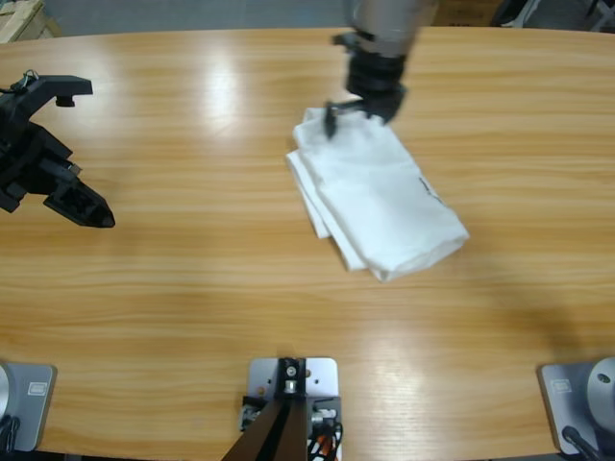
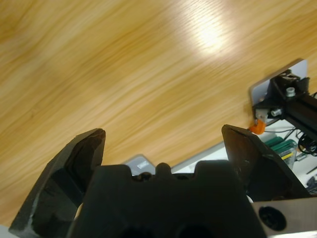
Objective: Fold clothes
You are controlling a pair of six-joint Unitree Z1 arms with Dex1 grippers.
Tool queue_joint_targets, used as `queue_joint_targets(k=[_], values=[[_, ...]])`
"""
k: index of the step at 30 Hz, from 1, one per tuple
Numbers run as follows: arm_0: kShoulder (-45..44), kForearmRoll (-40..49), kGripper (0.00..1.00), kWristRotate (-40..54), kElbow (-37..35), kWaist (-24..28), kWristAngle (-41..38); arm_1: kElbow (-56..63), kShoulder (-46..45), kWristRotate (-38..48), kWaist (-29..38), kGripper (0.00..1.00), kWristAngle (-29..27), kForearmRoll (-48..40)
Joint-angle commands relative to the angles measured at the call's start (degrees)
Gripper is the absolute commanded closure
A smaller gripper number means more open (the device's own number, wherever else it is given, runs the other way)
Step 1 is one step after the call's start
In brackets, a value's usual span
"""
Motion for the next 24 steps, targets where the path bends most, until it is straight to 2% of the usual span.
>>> queue_joint_targets(k=[1, 5, 8, 16, 24], values=[[-0.9, -1.3, 0.082, -0.3, 3.0, 0.5, 0.6, 27.3, -11.2, 1.1, -1.9, 0.023, 0.7, -15.4], [-1.3, -1.3, 0.082, -0.3, 3.2, 0.6, 0.6, 40.2, -14.5, 3.8, -1.9, 0.023, 2.8, -24.7], [-1.3, -1.3, 0.082, -0.3, 3.1, 0.5, 0.6, 43.9, -15.4, 4.8, -1.8, 0.023, 3.8, -27.8], [-1.5, -1.2, 0.082, -0.3, 3.2, 0.5, 0.6, 43.9, -12.6, 5.4, -0.5, 0.027, 6.4, -30.5], [-1.9, -1.1, 0.082, -0.3, 3.4, 0.5, 1.0, 39.1, -6.6, 8.3, 5.5, 0.027, 7.4, -31.2]])
